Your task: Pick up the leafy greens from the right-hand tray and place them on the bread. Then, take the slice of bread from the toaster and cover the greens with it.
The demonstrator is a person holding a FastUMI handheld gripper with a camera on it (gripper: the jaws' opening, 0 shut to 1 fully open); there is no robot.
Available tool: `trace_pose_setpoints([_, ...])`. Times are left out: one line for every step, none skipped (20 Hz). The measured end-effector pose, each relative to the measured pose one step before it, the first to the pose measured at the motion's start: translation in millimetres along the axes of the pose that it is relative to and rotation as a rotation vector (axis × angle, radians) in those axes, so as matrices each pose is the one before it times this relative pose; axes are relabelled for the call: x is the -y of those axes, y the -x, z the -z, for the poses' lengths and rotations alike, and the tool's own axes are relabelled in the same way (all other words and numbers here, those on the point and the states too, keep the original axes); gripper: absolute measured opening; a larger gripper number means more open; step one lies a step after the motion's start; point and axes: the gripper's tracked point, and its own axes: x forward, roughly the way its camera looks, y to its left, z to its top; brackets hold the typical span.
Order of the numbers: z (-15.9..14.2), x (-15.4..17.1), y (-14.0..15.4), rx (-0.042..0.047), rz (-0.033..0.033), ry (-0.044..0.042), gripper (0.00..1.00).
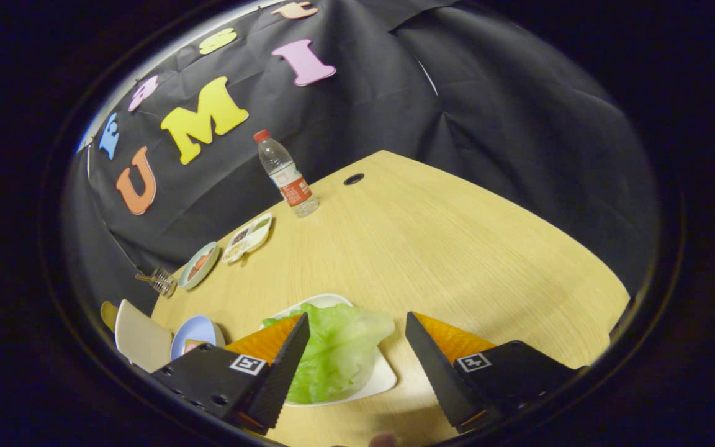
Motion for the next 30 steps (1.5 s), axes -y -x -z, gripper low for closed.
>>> trace_pose_setpoints([1.68,-1.92,-0.74,-0.00252,-0.00641,-0.00313,0.93])
trace_pose_setpoints([-0.53,0.91,-1.77,0.00372,0.00158,-0.00016,0.86])
trace_pose_setpoints([1.6,1.02,-4.23,-0.00626,0.00902,-0.00033,0.8])
trace_pose_setpoints([0.38,0.28,-5.23,-0.00247,0.00242,0.0063,0.73])
trace_pose_setpoints([-3.21,4.79,3.37,0.00423,0.01474,0.00698,0.71])
trace_pose_setpoints([-1.57,4.92,-2.5,0.0024,0.00826,-0.00509,0.61])
trace_pose_setpoints([-1.07,1.55,2.57,-0.00056,0.00106,-0.00935,0.5])
trace_pose_setpoints([1.12,0.4,-2.5,-0.00545,-0.00016,0.00009,0.39])
trace_pose_setpoints([-3.17,-0.11,1.56,0.00942,-0.01295,-0.0052,0.29])
trace_pose_setpoints([-3.58,1.54,0.01,0.00511,0.00947,-0.00501,0.15])
trace_pose_setpoints([1.47,-4.8,3.42,0.0011,-0.0046,0.01053,0.01])
trace_pose_setpoints([1.03,-0.89,2.94,0.01397,-0.00479,0.00781,0.01])
trace_pose_setpoints([-5.61,-2.55,3.33,0.01244,-0.01104,0.00458,0.01])
trace_pose_setpoints([-2.56,-3.4,3.45,0.01391,-0.01016,0.00313,0.0])
trace_pose_setpoints([-4.57,-4.31,4.16,0.01701,-0.01002,-0.00205,0.0])
trace_pose_setpoints([-2.41,-5.49,5.16,0.01275,-0.01242,0.00031,0.0])
trace_pose_setpoints([-4.26,-5.07,5.64,0.01502,-0.01134,0.00124,0.0])
trace_pose_setpoints([-5.59,-7.0,5.61,0.01851,-0.01174,0.00049,0.0])
trace_pose_setpoints([-5.85,-8.64,6.04,0.02092,-0.01407,0.00077,0.0])
trace_pose_setpoints([-4.45,-9.85,7.79,0.02261,-0.01346,0.00247,0.0])
trace_pose_setpoints([-4.6,-10.52,6.13,0.02248,-0.0134,0.00426,0.0])
trace_pose_setpoints([-4.03,-11.73,6.63,0.0193,-0.01576,0.00382,0.0])
trace_pose_setpoints([-3.77,-12.36,6.08,0.01467,-0.01707,0.00437,0.0])
trace_pose_setpoints([-2.92,-12.36,6.51,0.01721,-0.01606,0.00399,0.0])
trace_pose_setpoints([-3.47,-12.42,5.38,0.01753,-0.01306,0.00983,0.0])
trace_pose_setpoints([-2.83,-13.97,5.51,0.01837,-0.01491,0.00888,0.0])
trace_pose_setpoints([-3.11,-14.96,3.44,0.01538,-0.01674,0.0075,0.0])
trace_pose_setpoints([-1.06,-15.88,3.81,0.01436,-0.01861,0.00512,0.0])
trace_pose_setpoints([-0.99,-17.76,1.68,0.01366,-0.02091,0.00161,0.0])
trace_pose_setpoints([1.06,-17.21,-0.28,0.01278,-0.01815,0.00349,0.0])
